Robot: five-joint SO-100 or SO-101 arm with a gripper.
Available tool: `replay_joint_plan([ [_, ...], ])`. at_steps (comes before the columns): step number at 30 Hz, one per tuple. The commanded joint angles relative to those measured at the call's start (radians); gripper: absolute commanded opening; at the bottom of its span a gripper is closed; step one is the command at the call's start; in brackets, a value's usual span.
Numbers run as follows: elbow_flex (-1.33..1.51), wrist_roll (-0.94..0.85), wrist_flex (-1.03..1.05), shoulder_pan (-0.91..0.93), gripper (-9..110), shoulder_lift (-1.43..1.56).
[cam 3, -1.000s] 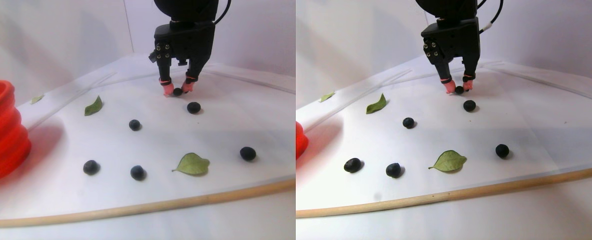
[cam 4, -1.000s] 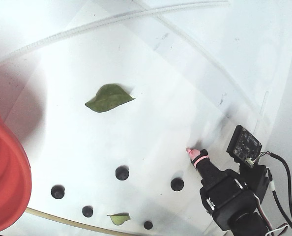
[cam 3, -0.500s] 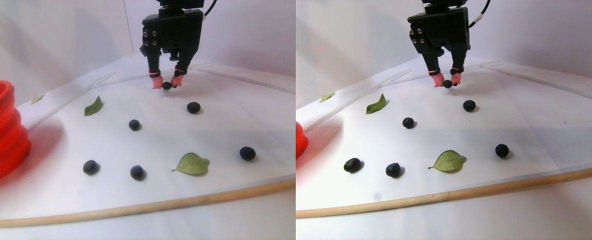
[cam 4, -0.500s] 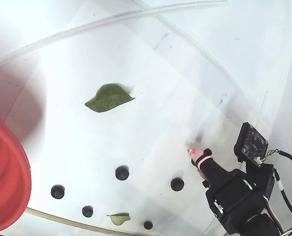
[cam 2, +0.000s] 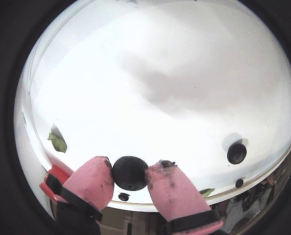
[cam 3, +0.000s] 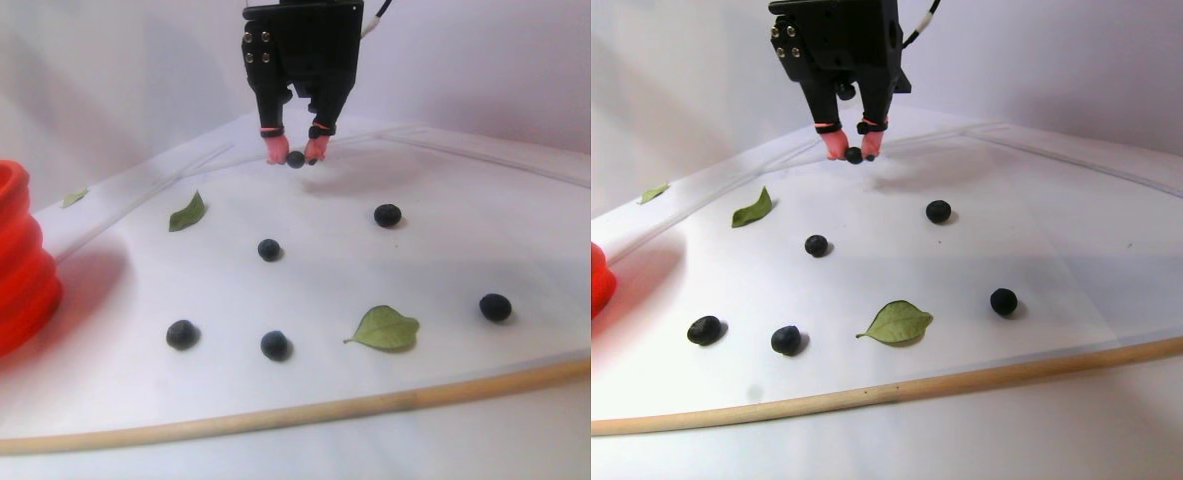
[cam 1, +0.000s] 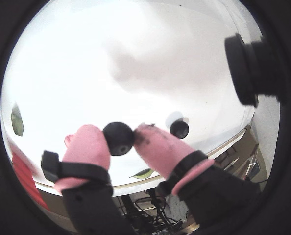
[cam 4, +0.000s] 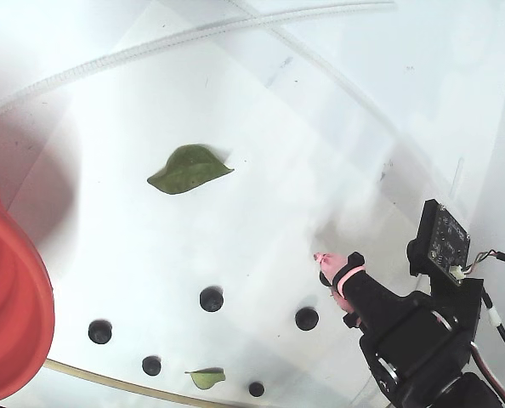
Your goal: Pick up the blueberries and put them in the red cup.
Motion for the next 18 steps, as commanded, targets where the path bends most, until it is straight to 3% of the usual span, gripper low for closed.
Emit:
replay_joint_plan([
  [1, -0.005, 0.025, 0.044, -0.031, 12, 0.118],
  [18, -0.003, 0.144, 0.196, -0.163, 12, 0.224],
])
